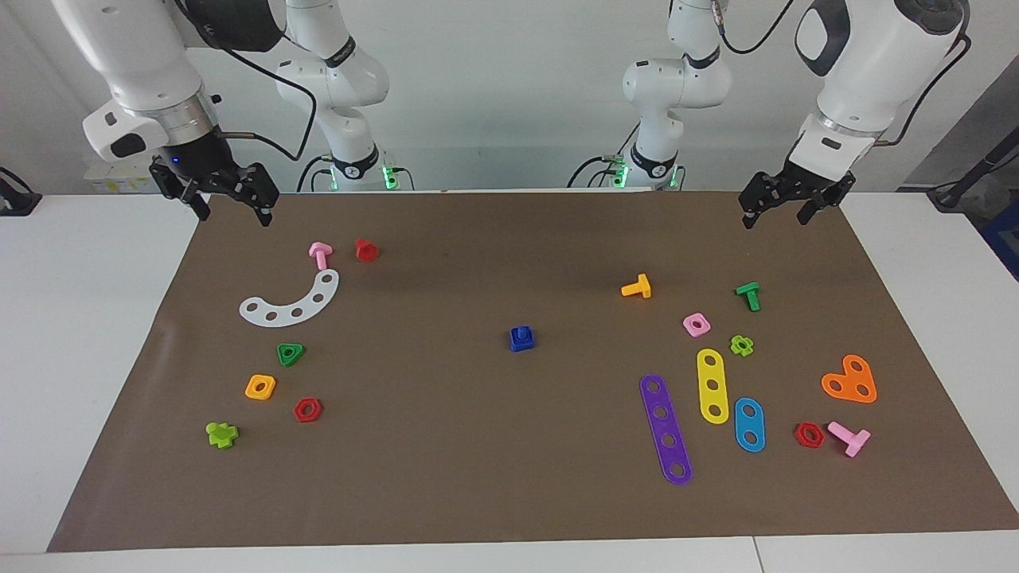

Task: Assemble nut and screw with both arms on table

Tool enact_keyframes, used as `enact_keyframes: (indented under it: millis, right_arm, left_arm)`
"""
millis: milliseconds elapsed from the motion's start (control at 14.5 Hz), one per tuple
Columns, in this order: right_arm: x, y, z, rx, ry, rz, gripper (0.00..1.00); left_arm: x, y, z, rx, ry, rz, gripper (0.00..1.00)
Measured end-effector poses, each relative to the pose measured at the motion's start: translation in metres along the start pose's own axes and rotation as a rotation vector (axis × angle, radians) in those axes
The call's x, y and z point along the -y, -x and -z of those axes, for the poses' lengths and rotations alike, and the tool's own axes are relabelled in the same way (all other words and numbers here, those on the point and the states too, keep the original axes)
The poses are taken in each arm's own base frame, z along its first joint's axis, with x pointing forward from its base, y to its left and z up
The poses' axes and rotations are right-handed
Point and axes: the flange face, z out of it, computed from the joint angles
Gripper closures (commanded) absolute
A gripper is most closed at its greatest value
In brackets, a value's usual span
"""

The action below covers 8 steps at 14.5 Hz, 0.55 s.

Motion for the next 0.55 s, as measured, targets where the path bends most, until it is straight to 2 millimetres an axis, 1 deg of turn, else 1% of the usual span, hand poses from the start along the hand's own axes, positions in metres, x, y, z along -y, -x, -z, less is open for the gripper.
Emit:
enact_keyframes:
  millis: [207,552]
  right_arm:
    - [0.0,0.0,0.0,0.0,0.0,0.0,0.0]
    - [0.0,0.0,0.0,0.0,0.0,0.0,0.0]
  left_arm:
    - [0.0001,-0.0001,0.0001,-0.001,-0.003,-0.055,0.0]
    - [0.001,-0.0009,0.0017,-0.01,-0.004,-0.071,0.0]
